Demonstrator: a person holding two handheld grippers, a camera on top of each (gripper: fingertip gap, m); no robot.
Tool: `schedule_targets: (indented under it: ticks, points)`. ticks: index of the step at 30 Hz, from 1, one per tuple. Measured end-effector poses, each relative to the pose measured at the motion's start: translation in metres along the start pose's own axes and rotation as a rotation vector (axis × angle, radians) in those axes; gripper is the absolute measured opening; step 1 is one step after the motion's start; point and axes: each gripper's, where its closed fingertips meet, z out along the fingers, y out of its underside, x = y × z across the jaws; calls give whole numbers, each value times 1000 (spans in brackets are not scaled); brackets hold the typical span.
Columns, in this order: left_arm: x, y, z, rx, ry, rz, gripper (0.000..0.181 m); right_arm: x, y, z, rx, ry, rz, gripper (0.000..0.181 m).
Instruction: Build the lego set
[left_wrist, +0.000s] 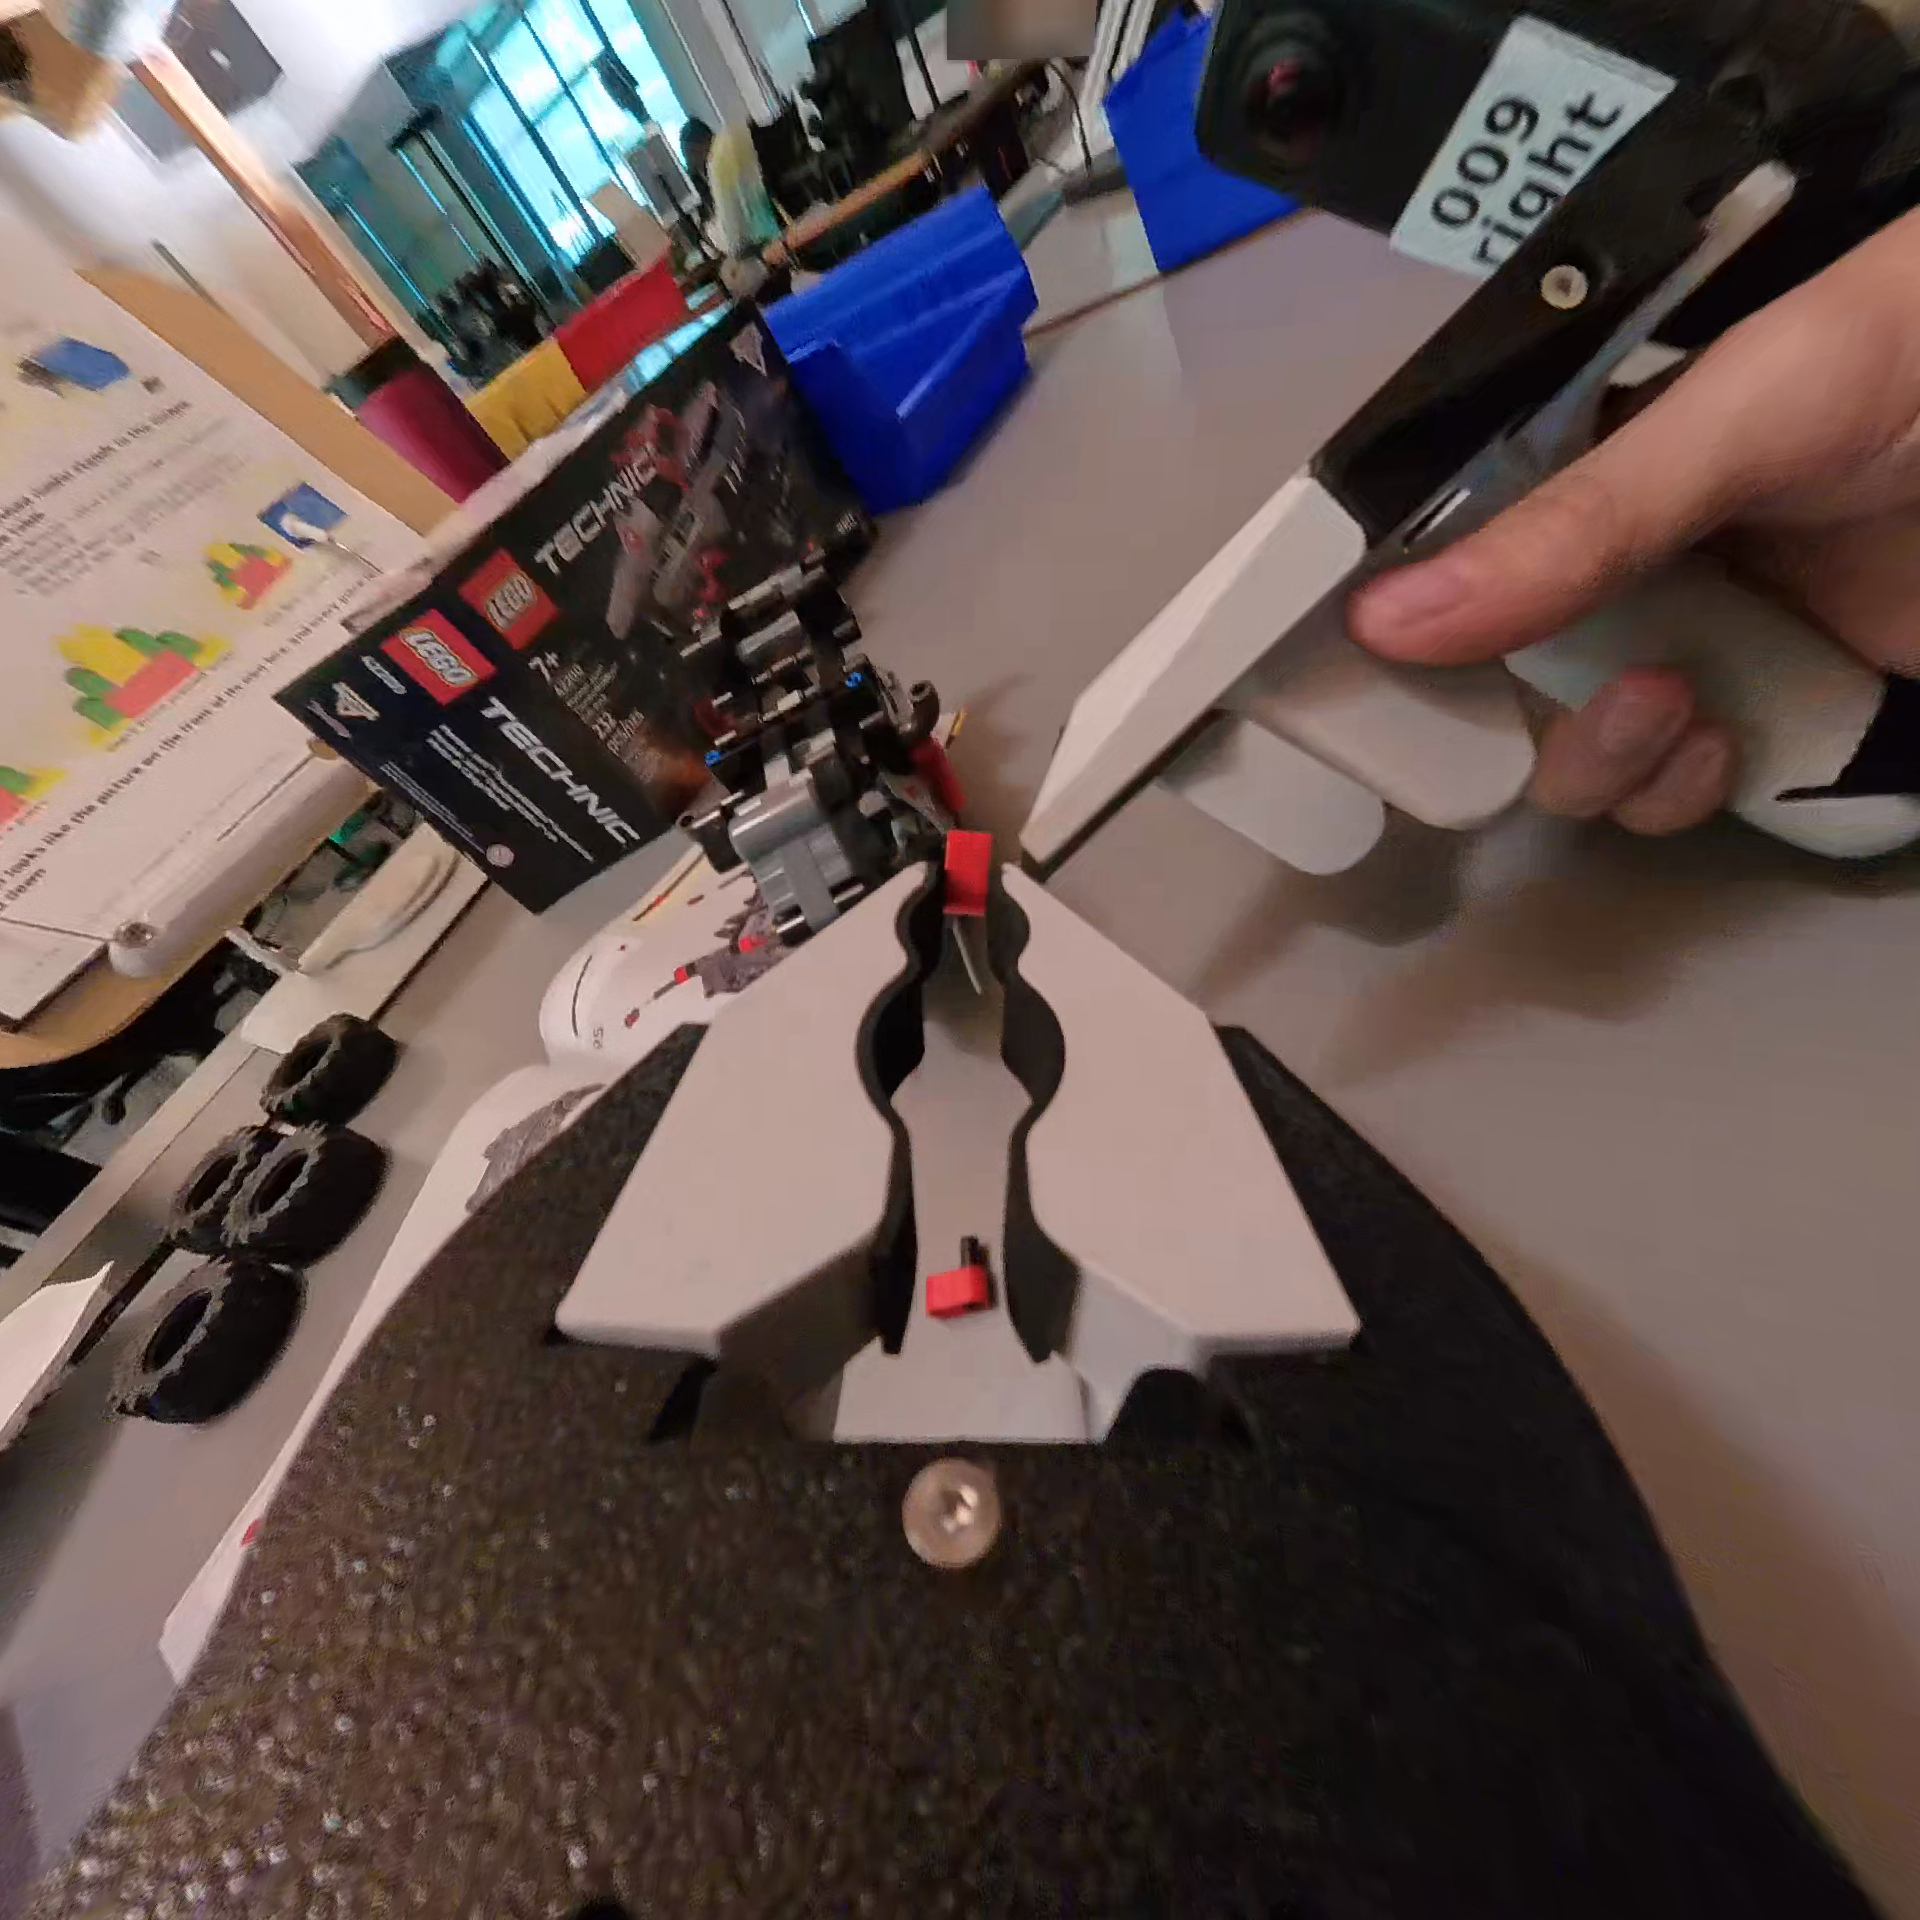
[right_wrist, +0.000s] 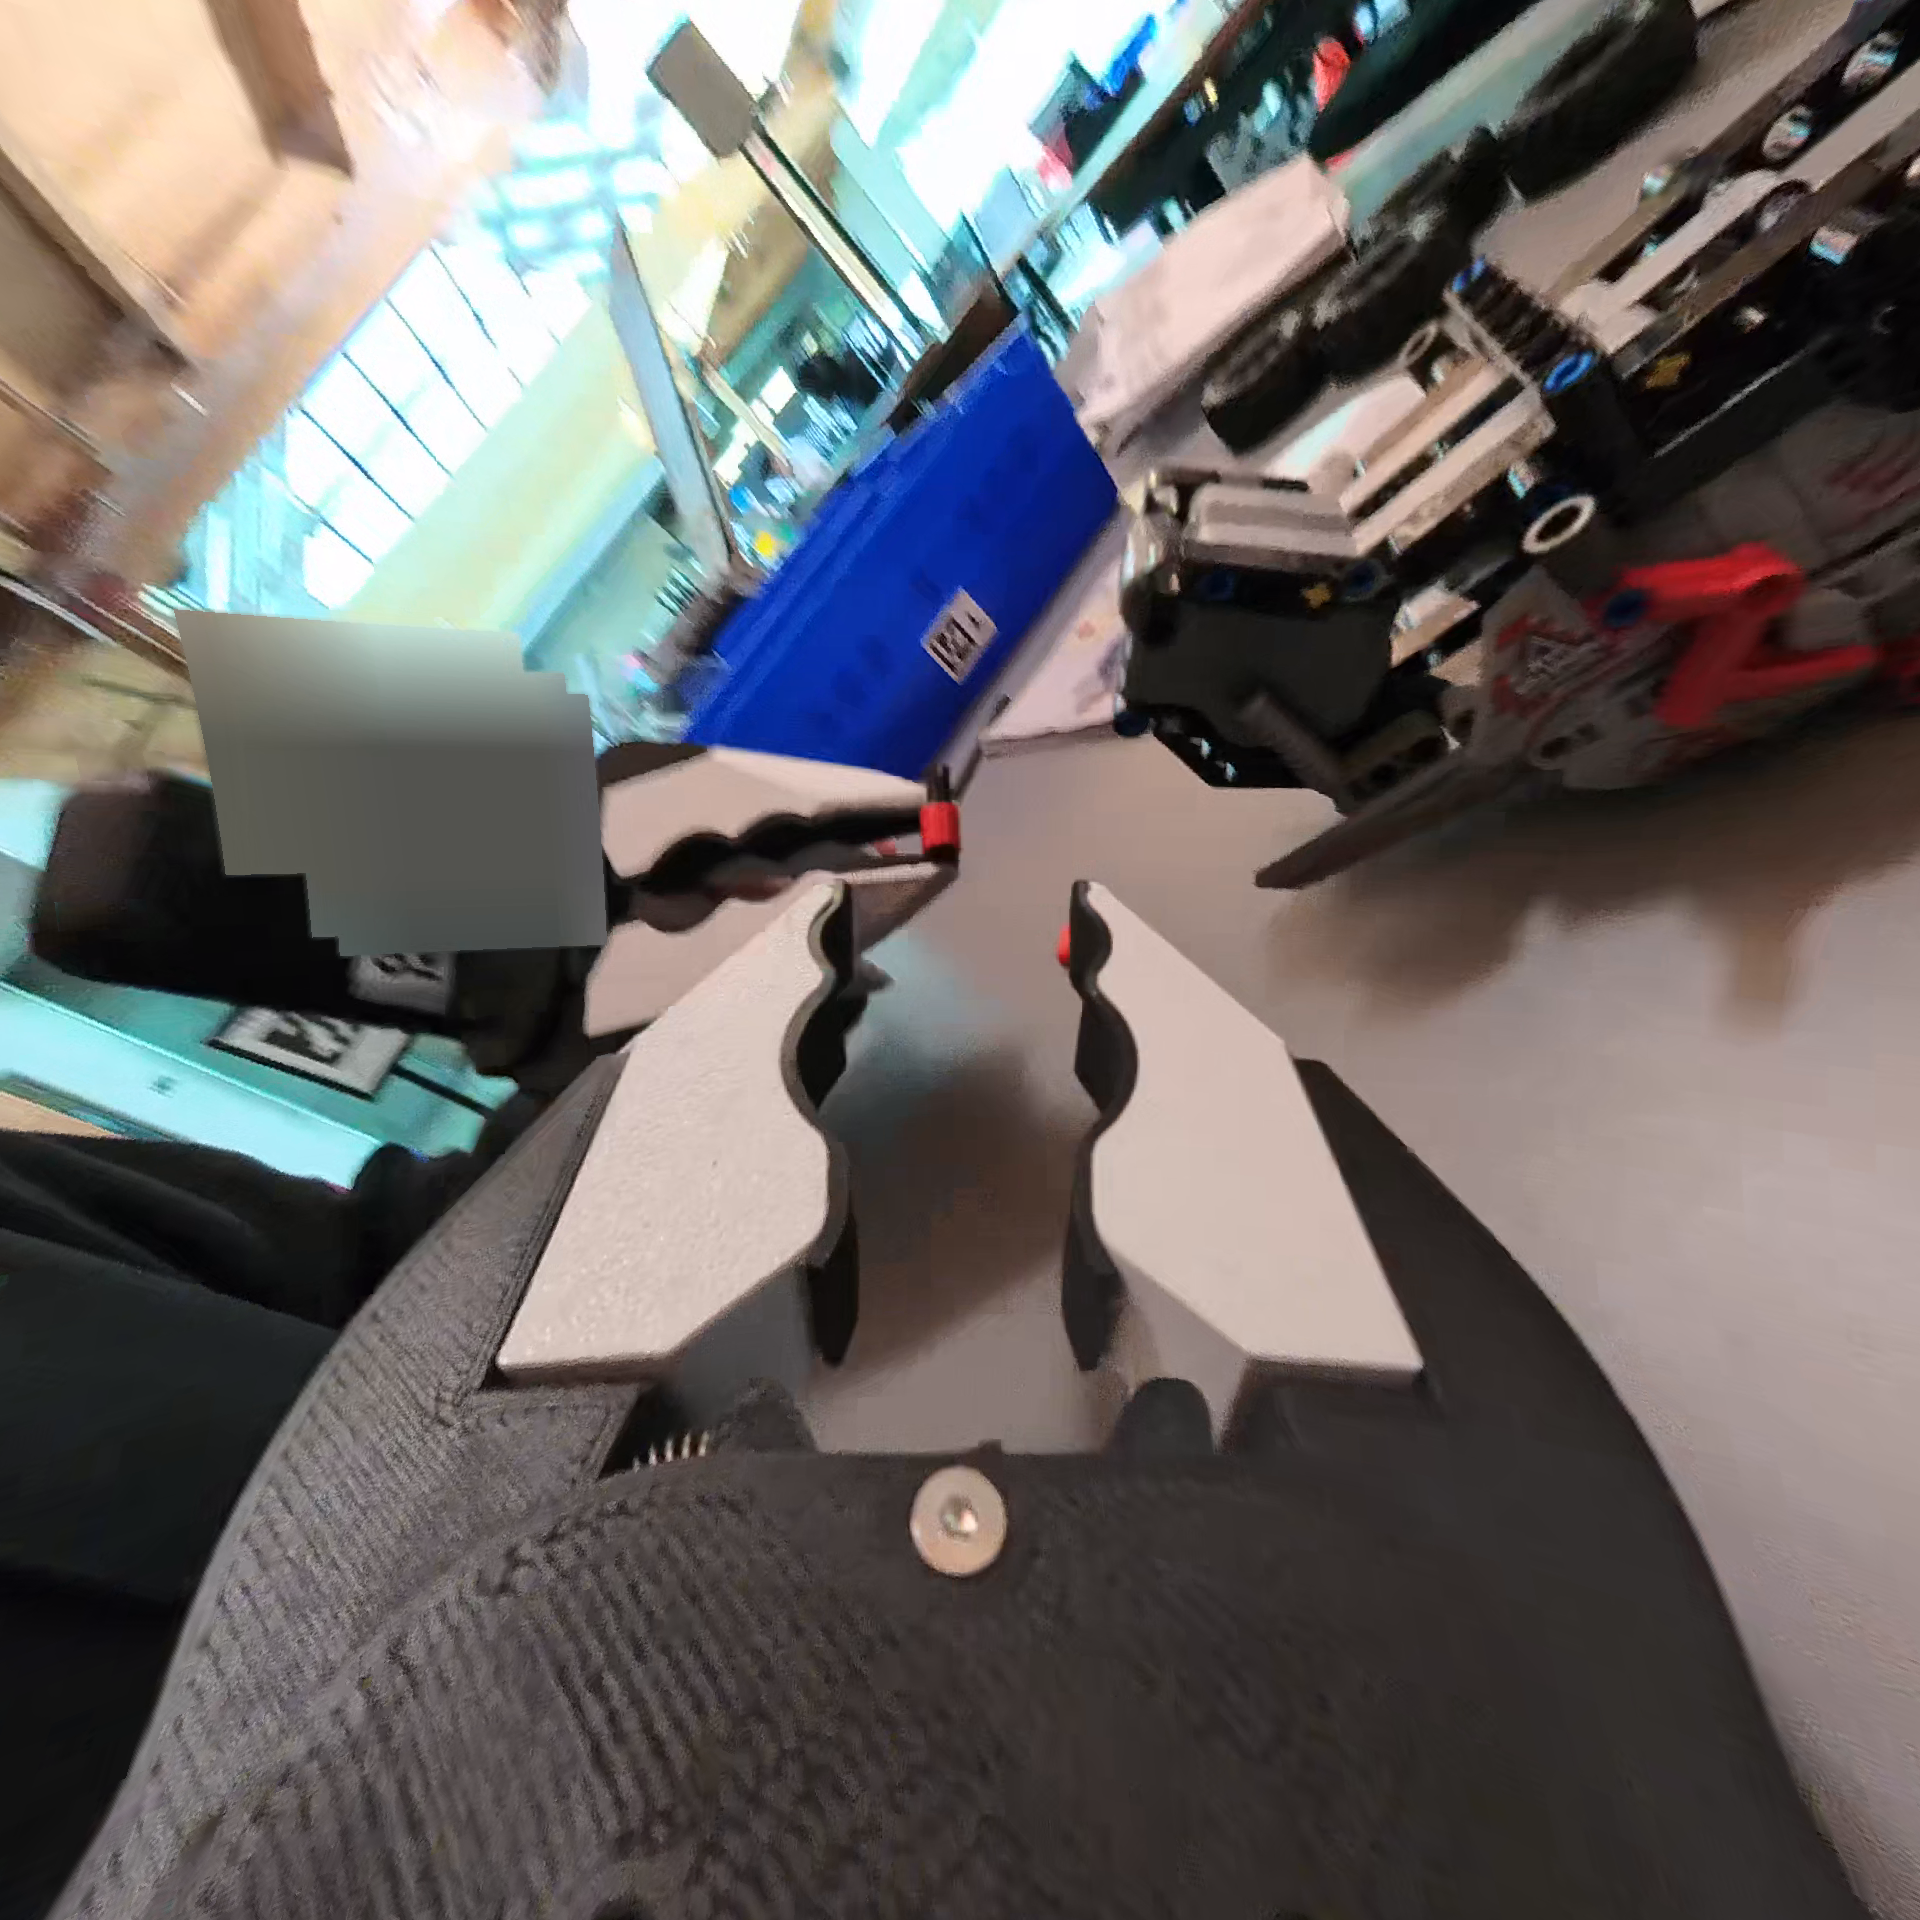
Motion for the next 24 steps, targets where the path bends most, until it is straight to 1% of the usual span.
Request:
schedule_targets:
  ticks: [2, 4, 7, 10, 12, 14, 17, 19, 21, 22, 24]
  points:
    - [3, -5, 0, 48, 0, -11, 5, -3, -4, -2, 42, -34, 18, 36]
    - [3, -6, 2, 55, -12, -16, 5, -3, -6, -4, 74, -49, 24, 33]
    - [7, -13, 5, 93, -10, -21, 5, -6, -11, -8, 133, -91, 46, 18]
    - [10, -19, 7, 125, -3, -12, 5, -9, -16, -11, 170, -115, 41, 8]
    - [10, -23, 7, 150, -21, 9, 5, -11, -19, -11, 197, -129, 42, 7]
    - [9, -22, 9, 145, -37, 24, 5, -10, -20, -11, 211, -121, 36, 6]
    - [10, -19, 12, 122, -7, -1, 7, -6, -19, -11, 177, -70, -44, 6]
    - [-2, -17, 10, 105, -32, 42, 24, 2, -20, -11, 128, -5, -87, 6]
    - [-23, -13, 11, 73, -66, 130, 36, 16, -17, -12, 53, 96, -196, 6]
    - [-31, -9, 13, 50, -57, 169, 44, 21, -18, -13, 29, 135, -238, 6]
    - [-36, -1, 22, 17, 24, 222, 59, 20, -21, -10, -5, 128, -273, 6]
